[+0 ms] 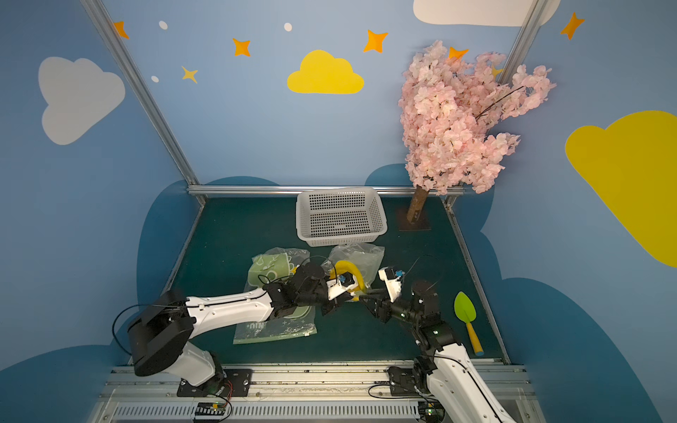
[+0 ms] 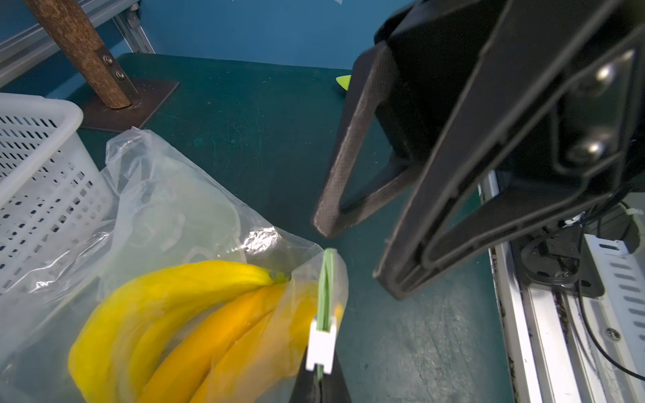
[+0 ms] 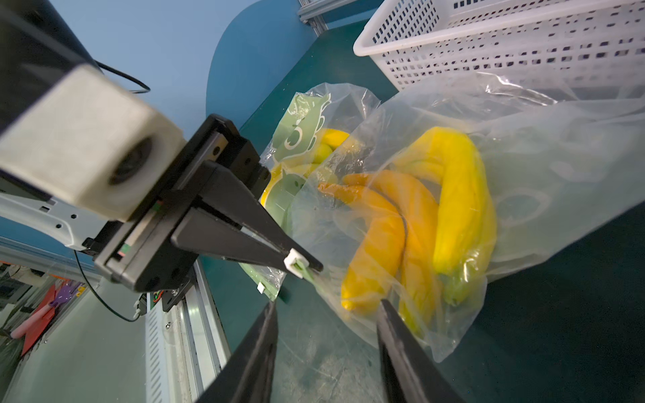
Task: Open the zip-top bag and take out the banana
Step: Unzip the zipper on the zipper food storage bag.
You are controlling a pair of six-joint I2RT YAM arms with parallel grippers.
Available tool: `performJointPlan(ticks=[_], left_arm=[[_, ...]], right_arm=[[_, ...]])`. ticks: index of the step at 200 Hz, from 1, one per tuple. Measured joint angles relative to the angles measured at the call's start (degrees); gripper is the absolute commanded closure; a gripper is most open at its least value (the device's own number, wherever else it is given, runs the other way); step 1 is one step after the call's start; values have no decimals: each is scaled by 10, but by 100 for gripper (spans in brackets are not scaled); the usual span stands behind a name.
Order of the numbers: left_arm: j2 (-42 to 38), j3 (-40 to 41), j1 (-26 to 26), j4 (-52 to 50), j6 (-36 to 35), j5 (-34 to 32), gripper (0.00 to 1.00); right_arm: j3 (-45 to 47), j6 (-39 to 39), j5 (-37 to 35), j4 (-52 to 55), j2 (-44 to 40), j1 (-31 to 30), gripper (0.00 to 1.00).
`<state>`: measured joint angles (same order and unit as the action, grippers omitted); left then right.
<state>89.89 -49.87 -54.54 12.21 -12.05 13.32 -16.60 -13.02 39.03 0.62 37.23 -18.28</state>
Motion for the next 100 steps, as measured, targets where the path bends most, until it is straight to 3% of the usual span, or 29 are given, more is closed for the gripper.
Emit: performJointPlan(ticks=[100], left_arm=[[0, 0, 18, 1, 24, 44, 97]], right_arm=[[0, 29, 7, -57, 42, -14, 68]])
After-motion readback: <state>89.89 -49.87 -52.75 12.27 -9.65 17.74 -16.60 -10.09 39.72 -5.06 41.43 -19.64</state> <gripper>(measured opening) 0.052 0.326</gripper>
